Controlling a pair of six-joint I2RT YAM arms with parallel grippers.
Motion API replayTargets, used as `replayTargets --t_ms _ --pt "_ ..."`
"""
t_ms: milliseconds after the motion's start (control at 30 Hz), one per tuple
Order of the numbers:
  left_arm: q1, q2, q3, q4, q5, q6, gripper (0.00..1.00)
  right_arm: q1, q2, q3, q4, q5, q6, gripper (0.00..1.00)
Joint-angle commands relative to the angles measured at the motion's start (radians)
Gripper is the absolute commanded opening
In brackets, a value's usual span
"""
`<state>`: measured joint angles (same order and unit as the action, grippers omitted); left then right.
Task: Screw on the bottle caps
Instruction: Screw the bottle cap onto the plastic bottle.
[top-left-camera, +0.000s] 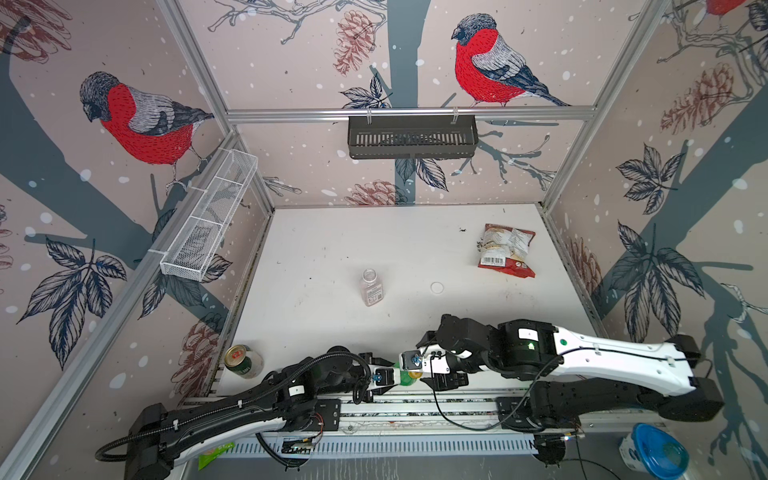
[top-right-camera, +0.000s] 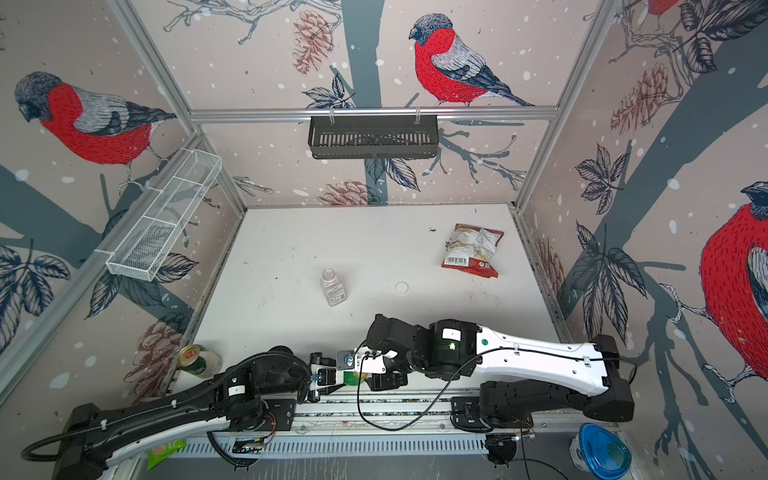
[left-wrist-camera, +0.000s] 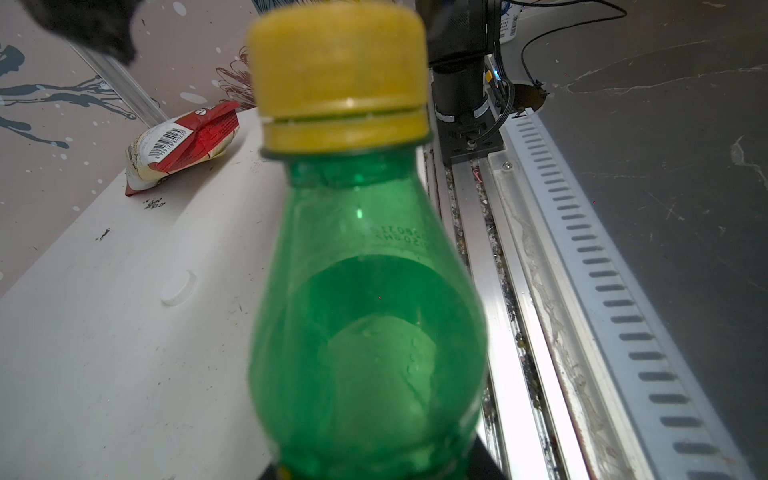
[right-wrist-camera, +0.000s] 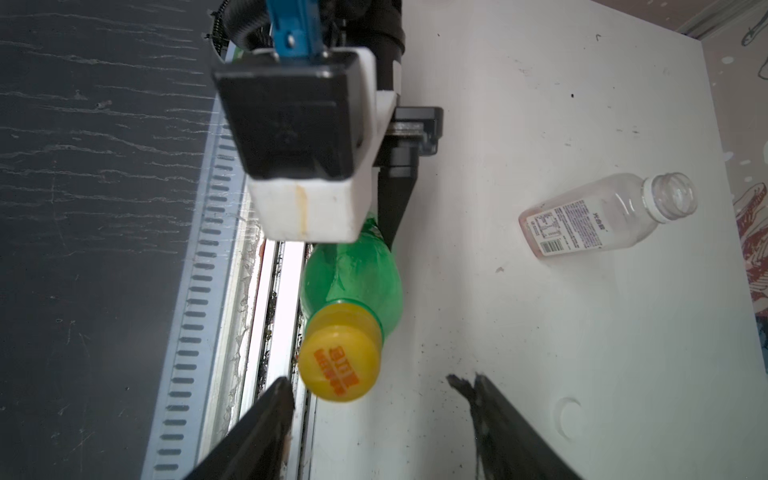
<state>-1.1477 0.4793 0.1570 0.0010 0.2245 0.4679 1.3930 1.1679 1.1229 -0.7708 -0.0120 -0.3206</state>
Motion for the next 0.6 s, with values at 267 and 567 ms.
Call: replayTargets --t_ms 267,567 --pt "0.0 -0.001 0.007 0.026 0.009 0.003 0.03 0.025 0.068 0.019 0.042 -0.005 0.0 0.51" --pt "-0.001 -0.001 0.006 0.032 0.004 0.003 0.03 0.028 0.081 0.009 0.076 0.076 0.076 0.28"
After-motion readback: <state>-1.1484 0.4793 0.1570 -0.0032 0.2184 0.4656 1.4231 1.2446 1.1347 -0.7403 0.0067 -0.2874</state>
